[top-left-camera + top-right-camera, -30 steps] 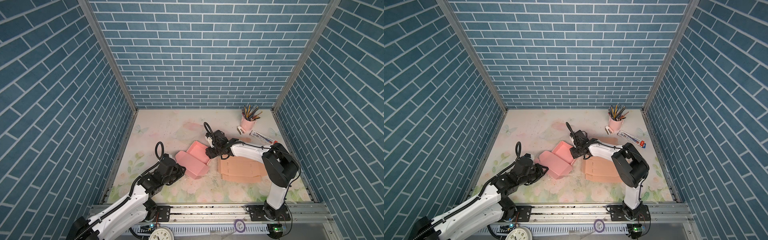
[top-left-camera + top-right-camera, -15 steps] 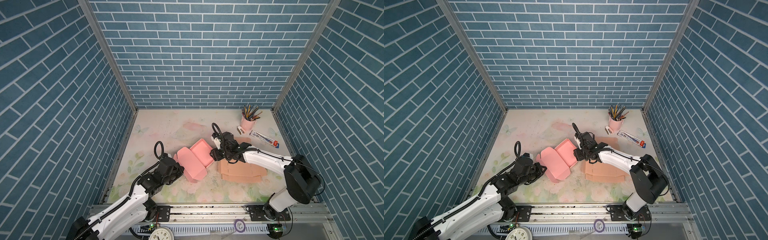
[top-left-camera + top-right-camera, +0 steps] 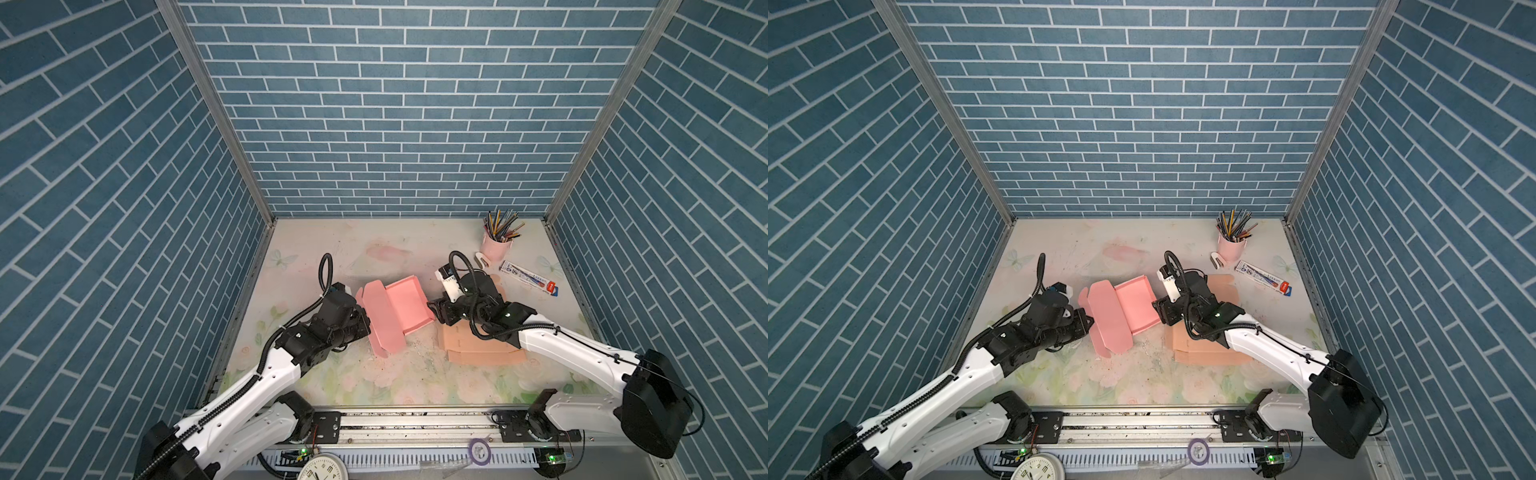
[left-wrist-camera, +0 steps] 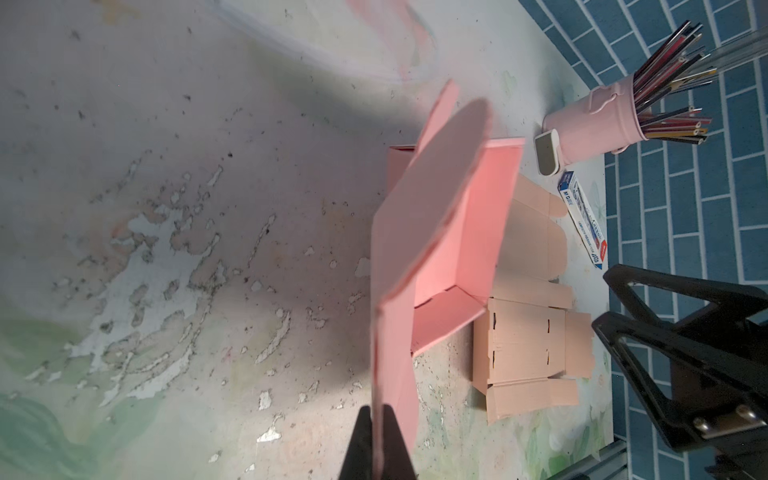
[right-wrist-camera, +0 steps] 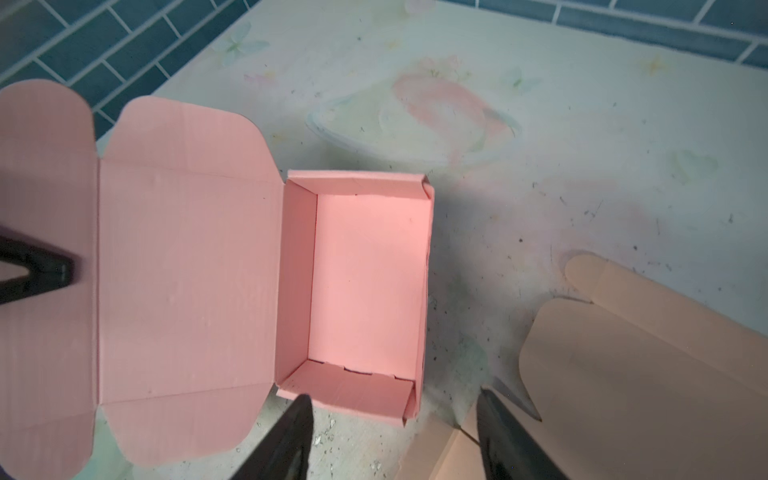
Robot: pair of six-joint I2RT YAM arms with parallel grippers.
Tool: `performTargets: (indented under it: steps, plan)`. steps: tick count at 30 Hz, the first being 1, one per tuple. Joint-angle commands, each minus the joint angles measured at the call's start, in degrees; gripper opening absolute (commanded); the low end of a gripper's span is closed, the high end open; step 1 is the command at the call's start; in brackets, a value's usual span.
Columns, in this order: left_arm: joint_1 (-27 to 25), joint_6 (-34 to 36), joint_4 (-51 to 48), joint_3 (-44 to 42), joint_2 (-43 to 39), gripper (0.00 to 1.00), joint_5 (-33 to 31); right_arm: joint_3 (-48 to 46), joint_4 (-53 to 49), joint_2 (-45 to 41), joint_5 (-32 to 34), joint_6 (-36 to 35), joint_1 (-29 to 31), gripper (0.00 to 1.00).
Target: Fold the paper box
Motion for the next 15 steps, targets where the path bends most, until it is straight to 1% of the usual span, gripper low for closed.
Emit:
performTargets:
  steps: [1, 4, 7, 10, 12, 15]
  plan:
    - [1.38, 11.11, -7.16, 5.88, 2.06, 0.01, 1.59, 0.41, 6.79, -3.1, -4.44, -4.97, 0.27, 0.68]
    - [1.38, 16.82, -11.97, 10.35, 4.55, 0.0, 4.2, 0.43, 13.18, -3.85, -11.66, -7.54, 0.27, 0.73]
    - [1.37, 20.9, -15.97, 13.84, 5.99, 0.0, 5.99, 1.05, 17.78, -2.04, -18.35, -11.44, 0.03, 0.77]
    - [1.37, 25.03, -19.93, 16.74, 7.07, 0.0, 7.32, 3.46, 18.41, 1.63, -24.35, -14.87, -1.43, 0.78]
    - [1.38, 27.29, -22.21, 18.47, 7.54, 0.0, 8.14, 5.77, 17.88, 4.14, -30.45, -16.44, -3.53, 0.78]
    - [1.38, 30.43, -25.52, 20.55, 8.46, 0.0, 9.49, 8.17, 17.75, 7.11, -35.45, -19.29, -5.42, 0.78]
